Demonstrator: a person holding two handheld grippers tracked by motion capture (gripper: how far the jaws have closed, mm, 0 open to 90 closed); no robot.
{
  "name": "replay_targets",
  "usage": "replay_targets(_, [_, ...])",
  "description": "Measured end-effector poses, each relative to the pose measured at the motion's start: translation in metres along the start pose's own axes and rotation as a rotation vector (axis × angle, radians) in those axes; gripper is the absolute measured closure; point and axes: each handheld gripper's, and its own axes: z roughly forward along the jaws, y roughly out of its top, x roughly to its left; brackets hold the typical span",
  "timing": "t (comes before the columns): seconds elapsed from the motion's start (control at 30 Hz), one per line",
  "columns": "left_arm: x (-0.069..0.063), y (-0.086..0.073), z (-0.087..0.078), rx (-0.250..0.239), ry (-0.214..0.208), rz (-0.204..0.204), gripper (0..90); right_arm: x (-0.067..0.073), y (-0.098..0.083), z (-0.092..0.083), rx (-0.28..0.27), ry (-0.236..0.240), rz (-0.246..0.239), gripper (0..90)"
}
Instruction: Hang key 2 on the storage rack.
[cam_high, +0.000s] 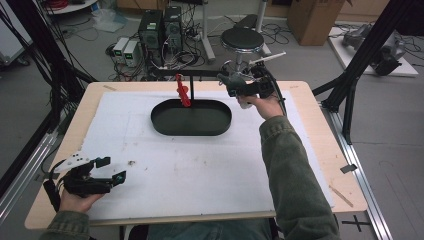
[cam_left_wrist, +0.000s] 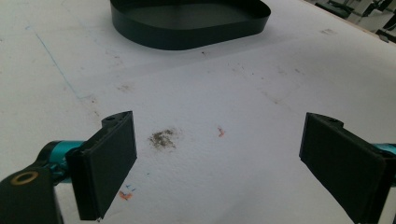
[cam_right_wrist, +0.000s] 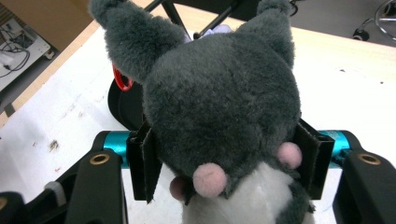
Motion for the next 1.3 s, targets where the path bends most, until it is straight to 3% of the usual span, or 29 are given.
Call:
replay_targets(0.1, [0.000,0.000,0.000,-0.001,0.003,-0.001,11.3,0.001,0.004,0.000,-0.023,0.007,0.010,37.8])
replay_targets(0.33, [0.000,0.000,0.000,-0.004,0.002,-0.006,11.3,0.008,0.010,0.004,0.004,0.024,0.030,37.8])
replay_targets(0.5, [0.000,0.000,0.000,-0.005,0.004,-0.005,11.3,0.008,0.011,0.005,-0.018,0.018,0.033,37.8])
replay_targets(0.7, [0.000,0.000,0.000,-0.002,0.005,-0.005,11.4,0.001,0.014,0.011,-0.073,0.004,0.038,37.8])
replay_targets(0.97, [0.001,0.000,0.001,0.006,0.002,-0.002,11.3,-0.010,0.019,0.020,-0.112,-0.020,0.086,37.6])
replay_targets(1.03, [0.001,-0.001,0.001,0.004,0.003,-0.005,11.3,-0.012,0.019,0.021,-0.114,-0.019,0.098,37.5])
replay_targets(1.17, [0.001,-0.001,0.001,0.005,0.003,-0.002,11.4,-0.019,0.018,0.023,-0.105,-0.061,0.100,36.6])
replay_targets(1.3, [0.000,-0.001,0.000,0.002,0.006,-0.002,11.3,-0.028,0.012,0.027,-0.099,-0.083,0.135,35.9])
